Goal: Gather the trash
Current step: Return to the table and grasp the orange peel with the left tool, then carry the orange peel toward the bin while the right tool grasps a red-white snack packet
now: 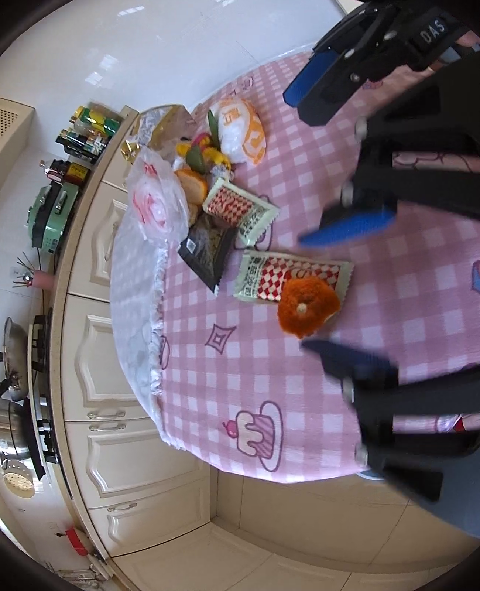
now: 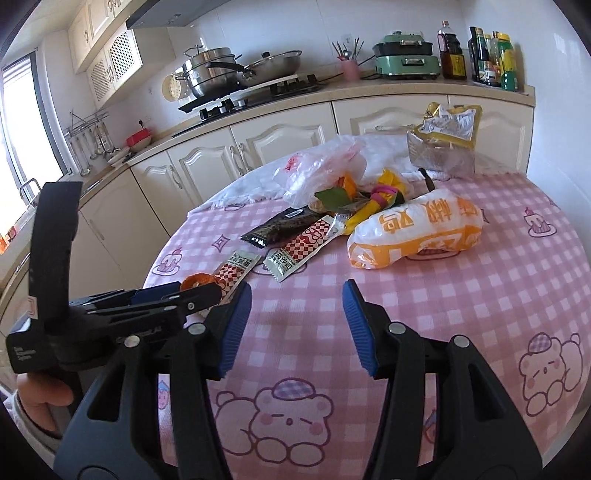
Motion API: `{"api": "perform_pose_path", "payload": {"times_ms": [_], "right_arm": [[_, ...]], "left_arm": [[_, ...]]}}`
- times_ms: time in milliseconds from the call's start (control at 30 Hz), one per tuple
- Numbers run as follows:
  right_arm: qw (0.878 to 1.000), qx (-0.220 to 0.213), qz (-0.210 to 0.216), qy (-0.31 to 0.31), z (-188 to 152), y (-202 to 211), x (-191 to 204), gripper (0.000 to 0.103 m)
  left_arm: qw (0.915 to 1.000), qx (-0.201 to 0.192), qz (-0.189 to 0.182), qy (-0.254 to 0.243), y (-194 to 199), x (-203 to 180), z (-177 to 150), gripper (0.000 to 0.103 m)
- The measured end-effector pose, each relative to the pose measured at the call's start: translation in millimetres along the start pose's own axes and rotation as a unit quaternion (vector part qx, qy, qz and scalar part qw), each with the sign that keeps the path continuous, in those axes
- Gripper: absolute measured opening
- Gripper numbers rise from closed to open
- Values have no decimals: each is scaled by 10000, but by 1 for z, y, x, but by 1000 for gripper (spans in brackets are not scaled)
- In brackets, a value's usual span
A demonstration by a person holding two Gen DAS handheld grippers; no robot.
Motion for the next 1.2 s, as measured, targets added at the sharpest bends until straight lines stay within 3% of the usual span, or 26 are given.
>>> {"api": "perform_pose_path", "payload": {"times_ms": [33, 233, 433, 633, 867, 900, 933, 1033, 1200], "right_arm": [[10000, 2, 1, 0, 0, -1, 0, 52], [9999, 93, 19, -40, 2, -9, 5, 53], [9995, 293, -25, 129, 3, -26, 27, 53], [9975, 629, 153, 294, 4, -52, 67, 53], [9934, 1045, -290, 385, 6, -94, 90, 53], [9927, 1048, -399, 451, 6, -95, 93, 50], [9914, 1078, -475, 564, 6, -97, 96, 35], [9896, 1094, -603, 717, 3, -98, 99, 30], [9915, 1004, -390, 731, 1, -91, 101, 17]], "left_arm": [[10000, 47, -23, -2, -3, 1, 0, 31], [9999, -80, 28, -88, 0, 4, -2, 30], [9992, -395, -95, 0, 31, 14, -7, 30], [9974, -661, 278, 53, 58, 40, -12, 30], [9961, -682, 424, 362, 71, 83, -24, 30], [9958, -689, 433, 409, 73, 89, -26, 30], [9957, -690, 439, 439, 74, 93, -28, 30], [9947, -734, 435, 565, 80, 107, -32, 30], [9935, -807, 372, 705, 89, 121, -38, 30]]}}
Point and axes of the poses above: each gripper's, at about its wrist camera, not at the fingertips, and y roughly against the way its jaws point, x to its left, z to its top, the point moved 6 cm from there along -y, roughly the way its jaws point, and after that the axes turned 6 degrees about x, right-handed, at the moved point
